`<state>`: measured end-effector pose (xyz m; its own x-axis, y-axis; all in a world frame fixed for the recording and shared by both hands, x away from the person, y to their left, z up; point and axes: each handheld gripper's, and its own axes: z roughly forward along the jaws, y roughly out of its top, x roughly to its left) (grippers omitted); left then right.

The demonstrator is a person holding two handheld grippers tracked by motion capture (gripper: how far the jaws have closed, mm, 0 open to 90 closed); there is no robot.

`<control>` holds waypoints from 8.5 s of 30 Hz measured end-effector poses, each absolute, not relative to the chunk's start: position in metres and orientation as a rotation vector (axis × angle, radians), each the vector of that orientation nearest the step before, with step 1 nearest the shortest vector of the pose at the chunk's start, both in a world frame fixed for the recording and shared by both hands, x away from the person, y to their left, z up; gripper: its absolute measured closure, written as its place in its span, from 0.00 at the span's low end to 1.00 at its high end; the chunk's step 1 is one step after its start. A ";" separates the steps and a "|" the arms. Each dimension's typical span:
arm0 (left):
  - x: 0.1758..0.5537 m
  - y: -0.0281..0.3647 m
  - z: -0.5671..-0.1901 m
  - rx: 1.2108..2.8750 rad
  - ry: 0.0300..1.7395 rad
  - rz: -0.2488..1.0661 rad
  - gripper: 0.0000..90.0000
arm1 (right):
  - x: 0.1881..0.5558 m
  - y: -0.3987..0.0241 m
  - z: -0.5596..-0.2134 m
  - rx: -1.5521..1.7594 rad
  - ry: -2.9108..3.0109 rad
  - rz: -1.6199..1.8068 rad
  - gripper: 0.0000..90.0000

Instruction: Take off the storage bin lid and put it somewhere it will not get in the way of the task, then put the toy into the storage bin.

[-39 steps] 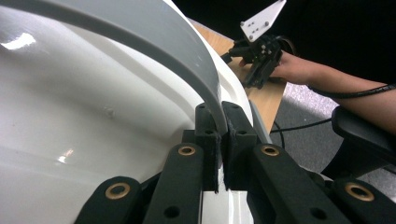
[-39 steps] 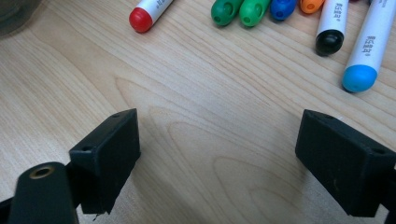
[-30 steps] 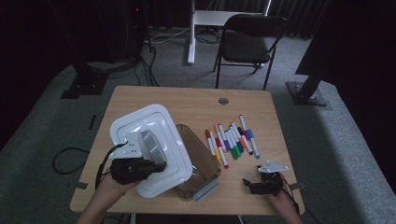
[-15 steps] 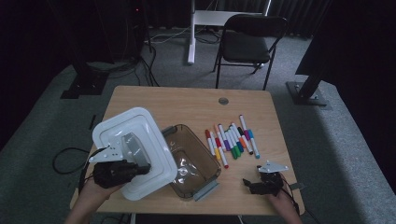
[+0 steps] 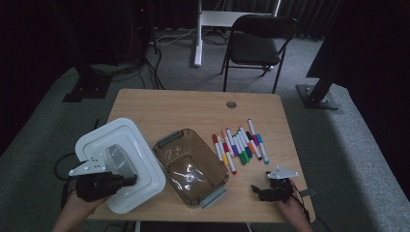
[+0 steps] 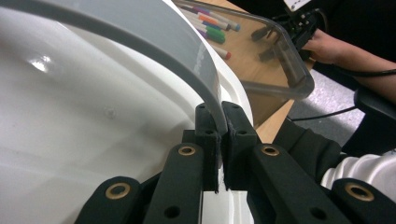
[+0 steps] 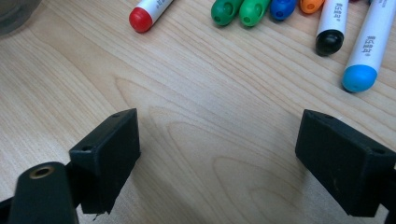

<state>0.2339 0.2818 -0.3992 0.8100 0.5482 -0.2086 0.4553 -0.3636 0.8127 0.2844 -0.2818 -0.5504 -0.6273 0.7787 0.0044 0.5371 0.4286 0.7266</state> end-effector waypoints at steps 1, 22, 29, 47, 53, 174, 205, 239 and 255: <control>0.233 0.287 -0.404 2.012 0.762 0.127 0.97 | 0.284 -0.282 -0.550 1.129 2.355 1.017 0.15; 0.269 0.288 -0.488 2.043 0.761 -0.047 0.96 | 0.284 -0.282 -0.550 1.128 2.354 1.016 0.15; 0.287 0.281 -0.510 2.100 0.794 0.000 0.85 | 0.284 -0.282 -0.550 1.132 2.351 1.015 0.15; 0.298 0.287 -0.531 2.062 0.879 0.177 0.49 | 0.284 -0.281 -0.550 1.134 2.349 1.015 0.15; 0.293 0.297 -0.524 2.010 0.914 0.198 0.34 | 0.284 -0.281 -0.550 1.134 2.349 1.015 0.15; 0.280 0.365 -0.546 1.977 1.498 0.607 0.01 | 0.293 -0.316 -0.494 1.281 2.202 1.005 0.22; 0.280 0.365 -0.546 1.977 1.497 0.607 0.01 | 0.399 -0.310 -0.483 1.467 2.095 0.964 0.59; 0.280 0.365 -0.546 1.975 1.502 0.607 0.01 | 0.419 -0.292 -0.529 1.642 2.103 0.762 0.85; 0.280 0.365 -0.546 1.973 1.505 0.608 0.01 | 0.400 -0.299 -0.499 1.658 2.039 0.821 0.85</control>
